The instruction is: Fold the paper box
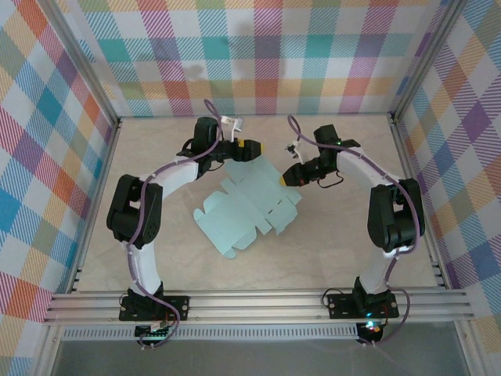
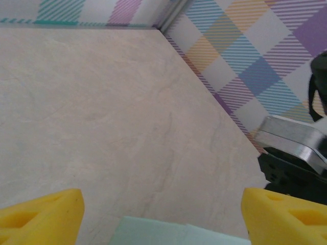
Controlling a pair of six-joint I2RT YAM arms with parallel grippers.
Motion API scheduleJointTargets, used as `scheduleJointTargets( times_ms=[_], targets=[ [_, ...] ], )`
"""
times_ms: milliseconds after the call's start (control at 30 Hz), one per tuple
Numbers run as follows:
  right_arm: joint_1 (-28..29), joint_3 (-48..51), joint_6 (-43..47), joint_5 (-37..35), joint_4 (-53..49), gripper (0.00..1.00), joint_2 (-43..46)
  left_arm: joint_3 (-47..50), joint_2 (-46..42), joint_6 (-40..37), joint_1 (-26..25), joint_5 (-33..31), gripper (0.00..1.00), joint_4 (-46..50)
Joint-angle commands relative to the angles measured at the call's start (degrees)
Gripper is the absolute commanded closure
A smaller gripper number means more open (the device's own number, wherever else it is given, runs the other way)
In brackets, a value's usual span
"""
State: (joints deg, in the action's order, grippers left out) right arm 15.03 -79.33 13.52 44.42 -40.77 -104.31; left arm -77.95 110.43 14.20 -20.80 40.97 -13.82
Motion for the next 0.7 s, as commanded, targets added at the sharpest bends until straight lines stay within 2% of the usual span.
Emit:
scheduleJointTargets(
  times_ms=[0, 67, 167, 267, 400, 667],
  targets=[
    [-0.9, -1.5, 0.9, 5.0, -1.1, 1.0, -0.7, -1.6, 1.1, -0.9, 0.4, 5.5, 0.24, -1.5],
    [-1.1, -1.8, 1.0, 5.0, -1.2, 1.0, -0.8, -2.3, 1.6, -0.9, 0.4, 6.8, 0.26, -1.1],
    [-1.7, -1.6, 0.3, 4.3, -0.7, 1.0, -0.7, -2.1, 1.4, -0.9, 0.4, 7.1, 0.39, -1.1],
    [-2.3, -1.5, -0.7, 3.2, -0.3, 1.0, -0.8, -1.3, 0.3, -1.2, 0.4, 6.6, 0.45, -0.9],
    [-2.3, -1.8, -1.3, 3.0, -0.2, 1.0, -0.8, -0.1, -1.5, -3.1, 0.1, 4.3, 0.63, 1.1],
    [-2.4, -2.1, -1.1, 3.2, -1.0, 1.0, -0.9, 2.0, -4.6, -10.3, -1.9, -0.4, 0.67, 6.1]
  ],
)
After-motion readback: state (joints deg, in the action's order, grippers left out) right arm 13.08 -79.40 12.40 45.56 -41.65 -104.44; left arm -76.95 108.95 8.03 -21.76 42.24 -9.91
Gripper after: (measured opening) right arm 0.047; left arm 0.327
